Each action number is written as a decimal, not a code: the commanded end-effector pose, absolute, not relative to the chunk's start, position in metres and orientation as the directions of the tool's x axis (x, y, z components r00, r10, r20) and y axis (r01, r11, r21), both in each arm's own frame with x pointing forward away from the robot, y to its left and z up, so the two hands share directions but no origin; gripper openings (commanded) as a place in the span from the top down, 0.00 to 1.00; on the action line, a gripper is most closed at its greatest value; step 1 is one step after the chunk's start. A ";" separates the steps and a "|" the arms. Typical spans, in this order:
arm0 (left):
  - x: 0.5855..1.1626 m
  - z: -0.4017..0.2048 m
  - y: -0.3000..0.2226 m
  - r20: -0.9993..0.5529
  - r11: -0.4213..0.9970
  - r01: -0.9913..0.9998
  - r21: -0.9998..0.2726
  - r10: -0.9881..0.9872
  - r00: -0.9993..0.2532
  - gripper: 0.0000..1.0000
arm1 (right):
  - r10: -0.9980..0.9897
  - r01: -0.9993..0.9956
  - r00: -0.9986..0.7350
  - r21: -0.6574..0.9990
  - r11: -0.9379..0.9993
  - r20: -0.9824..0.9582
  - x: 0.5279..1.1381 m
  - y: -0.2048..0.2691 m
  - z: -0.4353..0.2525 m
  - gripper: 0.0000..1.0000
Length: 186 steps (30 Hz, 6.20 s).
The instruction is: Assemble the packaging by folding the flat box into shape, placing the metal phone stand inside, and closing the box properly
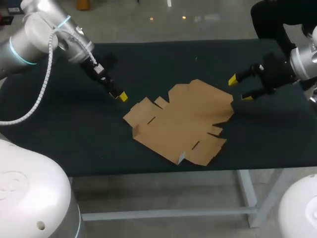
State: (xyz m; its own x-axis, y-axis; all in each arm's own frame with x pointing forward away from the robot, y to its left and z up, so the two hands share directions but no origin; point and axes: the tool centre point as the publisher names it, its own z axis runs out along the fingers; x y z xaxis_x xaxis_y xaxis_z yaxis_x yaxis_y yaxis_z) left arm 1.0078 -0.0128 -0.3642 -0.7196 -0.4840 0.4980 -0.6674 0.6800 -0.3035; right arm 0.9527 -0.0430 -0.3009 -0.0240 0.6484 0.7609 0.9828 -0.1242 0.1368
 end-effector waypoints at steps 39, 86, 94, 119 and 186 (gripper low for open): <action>0.996 -0.397 -0.060 0.522 0.781 -0.595 -0.188 -0.434 -0.734 0.49 | 0.645 0.983 -0.026 0.136 -0.122 0.764 0.953 -0.044 -0.301 0.00; 1.003 -0.384 -0.006 0.658 0.452 -0.833 -0.320 -0.526 -0.539 0.91 | 0.645 0.983 -0.026 0.136 -0.122 0.764 0.953 -0.044 -0.301 0.00; 1.000 -0.382 0.003 0.645 0.459 -0.832 -0.312 -0.541 -0.540 0.00 | 0.645 0.983 -0.026 0.136 -0.122 0.764 0.953 -0.044 -0.301 0.00; 1.010 -0.371 -0.013 0.599 0.724 -0.663 -0.190 -0.450 -0.663 0.00 | 0.645 0.983 -0.026 0.136 -0.122 0.764 0.953 -0.044 -0.301 0.00; 0.955 -0.381 -0.007 0.774 0.392 -0.909 -0.141 -0.528 -0.348 1.00 | 0.645 0.983 -0.026 0.136 -0.122 0.764 0.953 -0.044 -0.301 0.00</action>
State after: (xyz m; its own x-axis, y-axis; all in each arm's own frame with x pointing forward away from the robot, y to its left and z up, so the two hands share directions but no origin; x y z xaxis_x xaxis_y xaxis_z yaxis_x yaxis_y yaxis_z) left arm 0.9577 -0.0093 -0.3784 -0.3676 -0.5298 0.7643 -0.8974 0.4178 -0.1420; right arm 0.9534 -0.0428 -0.3011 -0.0231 0.6484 0.7609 0.9830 -0.1238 0.1353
